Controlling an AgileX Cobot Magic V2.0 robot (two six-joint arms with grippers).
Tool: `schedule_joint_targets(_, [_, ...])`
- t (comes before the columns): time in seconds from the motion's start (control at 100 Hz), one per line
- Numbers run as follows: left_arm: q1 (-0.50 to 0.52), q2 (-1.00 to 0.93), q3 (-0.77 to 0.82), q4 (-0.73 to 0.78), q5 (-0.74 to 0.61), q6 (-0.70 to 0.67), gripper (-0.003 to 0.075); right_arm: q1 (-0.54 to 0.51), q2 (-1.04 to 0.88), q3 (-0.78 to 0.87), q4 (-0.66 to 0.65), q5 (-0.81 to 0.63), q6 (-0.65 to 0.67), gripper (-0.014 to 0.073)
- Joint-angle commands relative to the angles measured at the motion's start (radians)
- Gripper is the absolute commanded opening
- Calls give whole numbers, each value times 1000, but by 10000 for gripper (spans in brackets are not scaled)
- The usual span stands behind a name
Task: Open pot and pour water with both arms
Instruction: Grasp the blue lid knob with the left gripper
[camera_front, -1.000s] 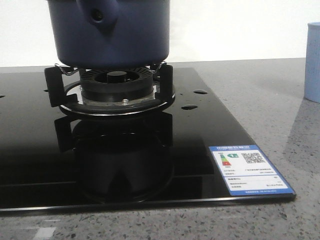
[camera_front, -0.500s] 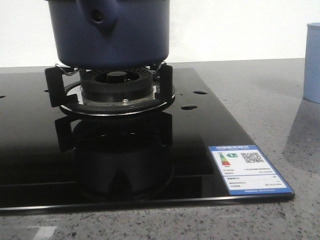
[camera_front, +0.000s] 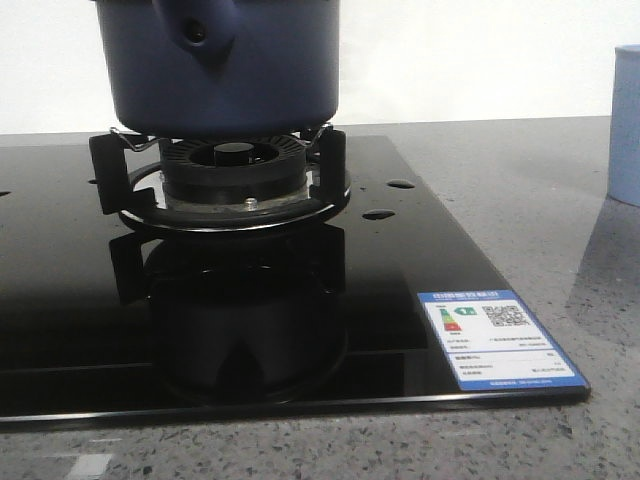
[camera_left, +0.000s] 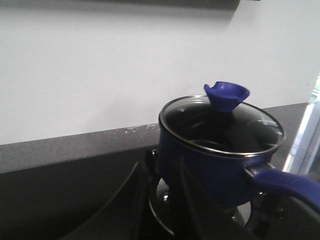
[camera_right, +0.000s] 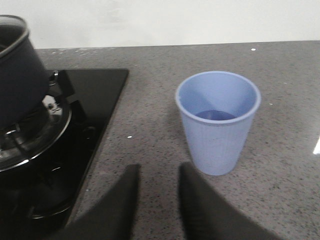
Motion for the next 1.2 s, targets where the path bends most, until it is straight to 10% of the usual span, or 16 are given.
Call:
schedule_joint_targets(0.0, [-56,41,-35,-22,-130,3,246,26,12,-35,15,-76,-16,435])
schedule_joint_targets(0.17, [-150,129,-35,-22,-189,3,442,43,12,-35,34,-77,-16,495])
schedule_joint_targets(0.57, [-300,398,-51,2,-448,3,442,43,12,-35,36,-78,-16,495])
schedule_joint_targets(1.19, [-300,794,-380,53,-452,3,581,43,12,-35,36,-78,-16,495])
